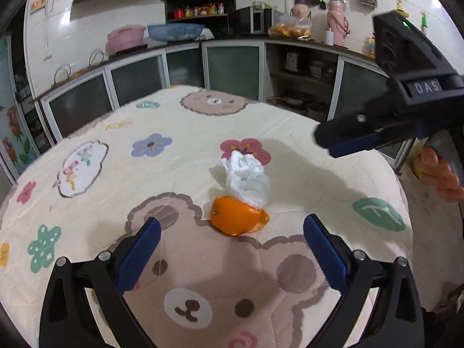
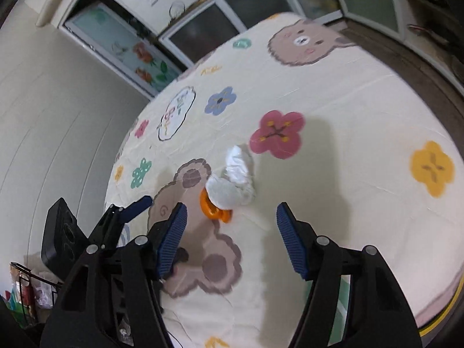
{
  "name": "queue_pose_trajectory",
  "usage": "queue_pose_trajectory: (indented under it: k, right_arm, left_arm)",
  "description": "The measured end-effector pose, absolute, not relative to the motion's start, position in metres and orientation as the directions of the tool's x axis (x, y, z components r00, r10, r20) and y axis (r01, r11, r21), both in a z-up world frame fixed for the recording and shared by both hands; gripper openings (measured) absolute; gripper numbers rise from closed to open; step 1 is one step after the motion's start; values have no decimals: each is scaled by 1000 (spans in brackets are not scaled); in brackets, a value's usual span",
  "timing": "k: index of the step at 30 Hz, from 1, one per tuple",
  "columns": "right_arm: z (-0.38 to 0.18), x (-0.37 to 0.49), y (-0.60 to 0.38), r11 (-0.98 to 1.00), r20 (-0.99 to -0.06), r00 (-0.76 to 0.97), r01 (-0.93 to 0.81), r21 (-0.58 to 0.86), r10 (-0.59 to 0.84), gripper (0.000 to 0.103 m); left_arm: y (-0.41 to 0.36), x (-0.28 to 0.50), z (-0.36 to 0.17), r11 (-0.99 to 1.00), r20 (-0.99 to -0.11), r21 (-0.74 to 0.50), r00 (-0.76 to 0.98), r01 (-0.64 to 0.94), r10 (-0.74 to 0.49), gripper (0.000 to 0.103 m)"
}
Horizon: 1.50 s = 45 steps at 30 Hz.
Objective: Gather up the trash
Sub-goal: 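Move both grippers back over the quilt toward the tissue and orange peel, then grasp the orange peel with the left gripper while the right grasps the white tissue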
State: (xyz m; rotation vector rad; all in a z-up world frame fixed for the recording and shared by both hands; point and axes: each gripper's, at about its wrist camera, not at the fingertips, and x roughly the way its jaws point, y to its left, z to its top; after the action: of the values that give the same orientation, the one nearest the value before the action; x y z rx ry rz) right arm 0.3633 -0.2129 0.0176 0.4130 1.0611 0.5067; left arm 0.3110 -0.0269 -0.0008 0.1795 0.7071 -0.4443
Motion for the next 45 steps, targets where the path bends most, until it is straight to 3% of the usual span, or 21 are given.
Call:
queue_pose_trajectory:
  k: [11, 18, 20, 24, 31, 36, 45]
  right_arm:
    - [-6, 414, -169, 826, -758, 329, -185, 533, 563, 55]
    - [-17, 424, -162, 835, -773, 316, -185, 519, 550, 49]
    - [-22, 427, -164, 840, -778, 317, -161, 519, 542, 46]
    - [-28, 431, -167, 844, -784, 316, -136, 520, 534, 26]
    - [-30, 430, -165, 857, -796, 322, -138, 496, 512, 7]
    - [-19, 424, -165, 856, -780, 354, -165, 490, 515, 5]
    - [17, 401, -177, 830, -724, 414, -186, 526, 552, 5]
  left_arm:
    - [-24, 348, -24, 905, -728, -94, 592, 414, -347, 95]
    - [-34, 354, -29, 895, -739, -68, 580, 440, -341, 95]
    - [-36, 356, -32, 896, -745, -69, 575, 440, -340, 90]
    - [-36, 360, -34, 894, -752, -88, 559, 440, -349, 71]
    - [-45, 360, -37, 885, -763, -78, 544, 460, -350, 38]
    - [-42, 359, -31, 888, -757, -75, 553, 454, -347, 19]
    - [-24, 334, 5, 877, -712, -86, 587, 472, -386, 16]
